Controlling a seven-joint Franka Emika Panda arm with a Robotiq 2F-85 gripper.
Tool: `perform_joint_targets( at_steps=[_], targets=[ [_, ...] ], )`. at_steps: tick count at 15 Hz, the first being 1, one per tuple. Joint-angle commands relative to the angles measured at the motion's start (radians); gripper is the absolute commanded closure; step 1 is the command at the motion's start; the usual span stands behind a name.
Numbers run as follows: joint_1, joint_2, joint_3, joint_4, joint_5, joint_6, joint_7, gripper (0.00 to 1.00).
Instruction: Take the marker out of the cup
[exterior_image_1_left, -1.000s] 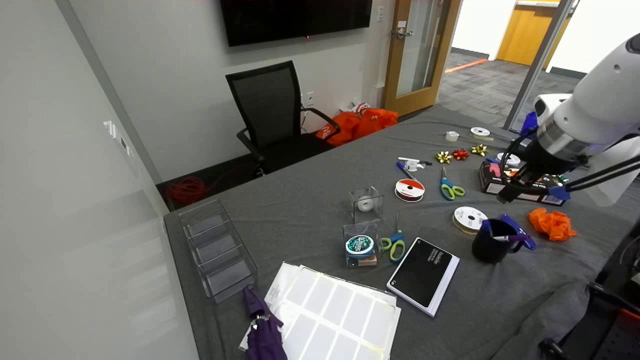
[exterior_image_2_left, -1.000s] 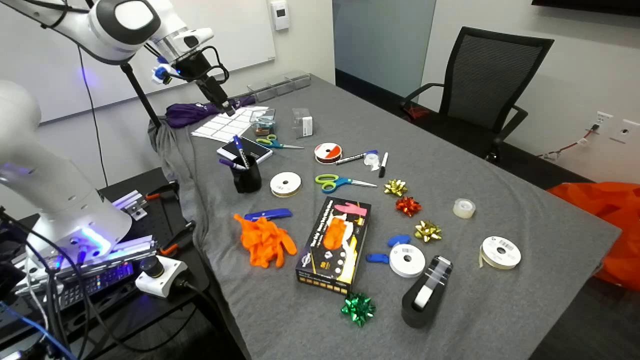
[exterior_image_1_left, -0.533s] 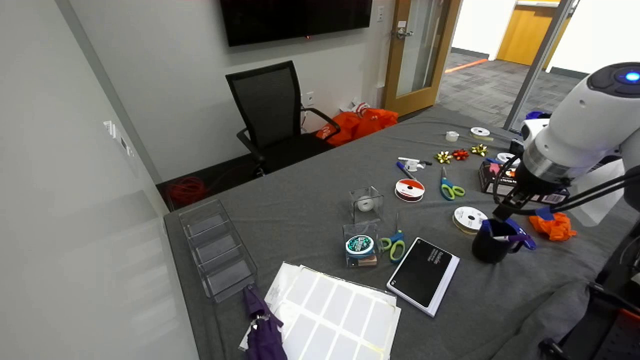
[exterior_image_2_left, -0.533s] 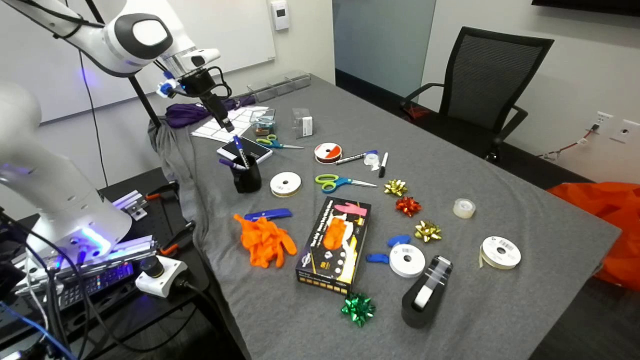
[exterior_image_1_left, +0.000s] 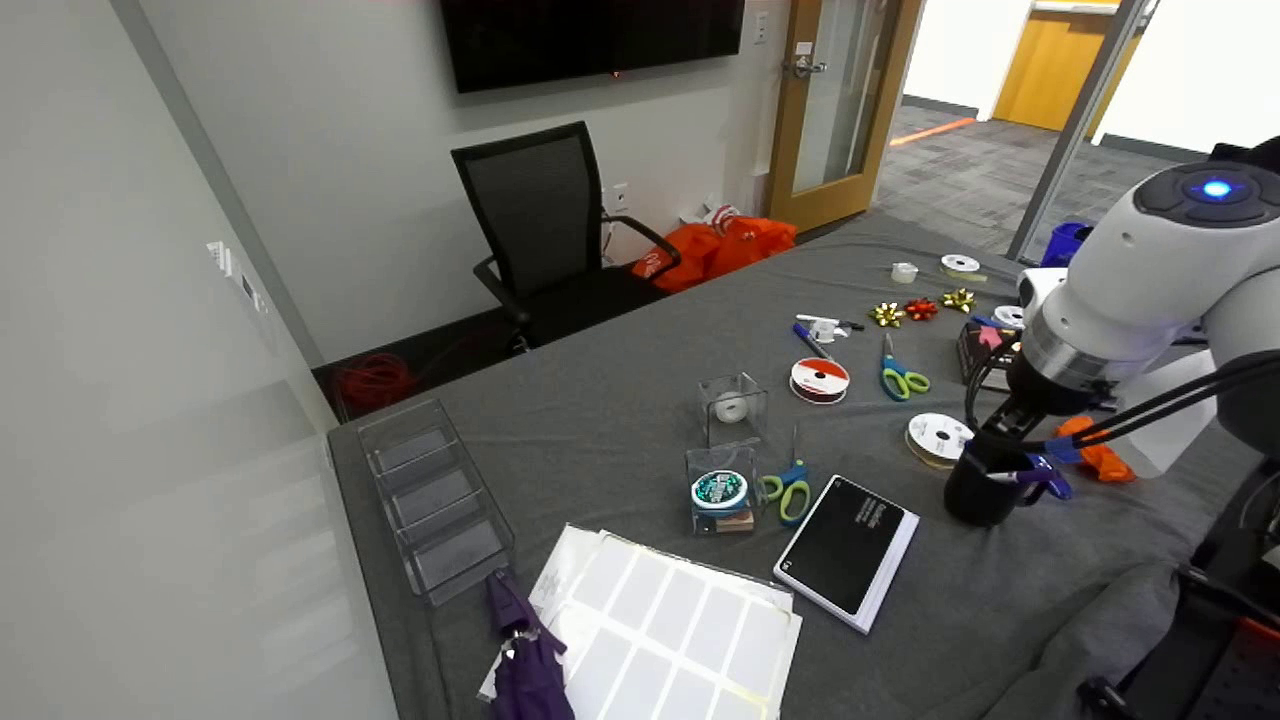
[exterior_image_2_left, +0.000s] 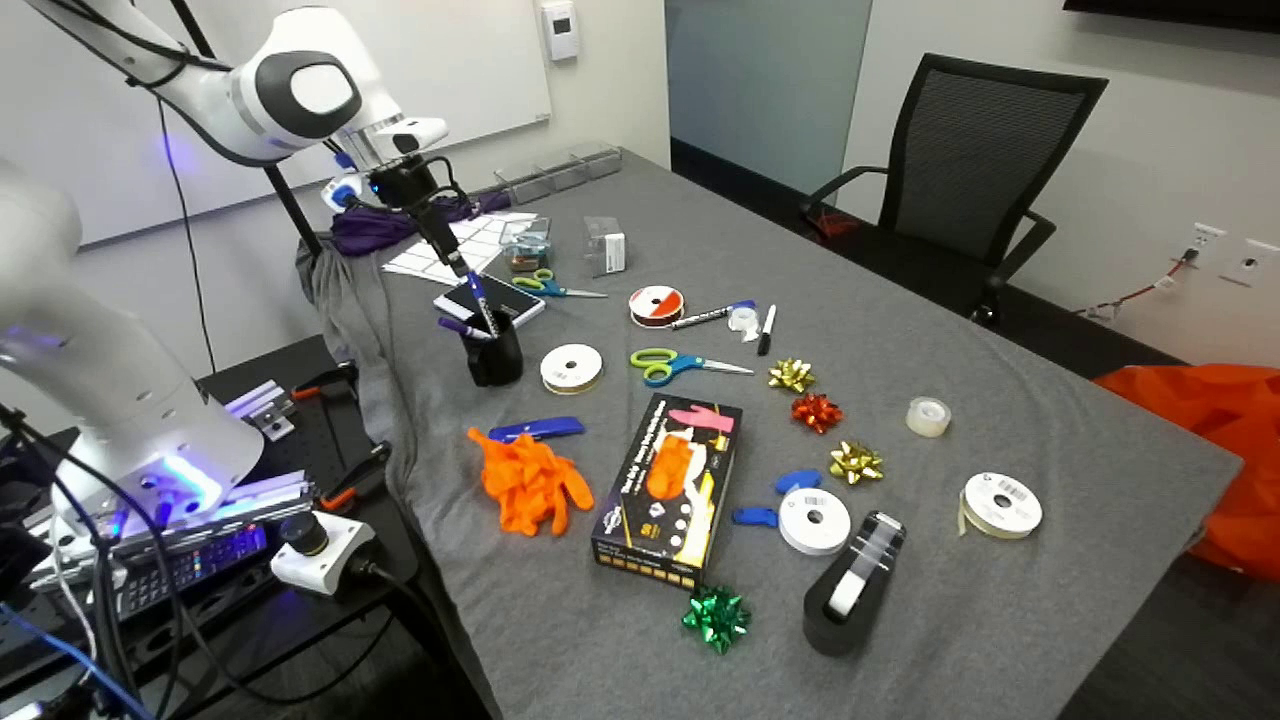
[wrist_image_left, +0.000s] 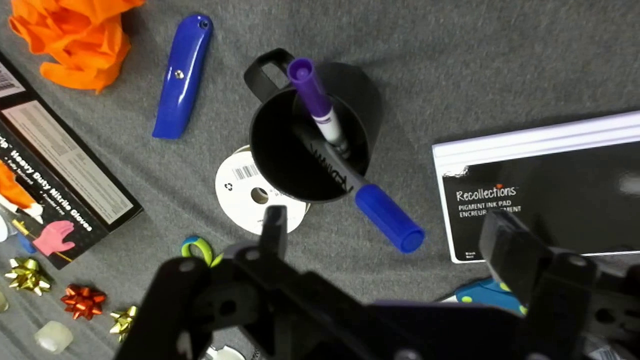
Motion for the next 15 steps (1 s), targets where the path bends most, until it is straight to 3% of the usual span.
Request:
perform_joint_targets(
  at_steps=[1, 5, 6, 11, 15],
  targets=[
    [0.008, 0.06, -0.012, 0.041, -0.016, 0.021, 0.059, 0.0],
    [0.0, 0.092, -0.019, 0.078, -0.08, 0.021, 0.152, 0.0],
    [-0.028, 0.099, 0.005, 0.085, -0.109, 0.027, 0.179, 0.0],
    [-0.05, 0.14, -0.001, 0.107, -0.322, 0.024, 0.343, 0.0],
    [-0.045, 0.181, -0.015, 0.1, -0.359, 0.046, 0.337, 0.0]
  ],
)
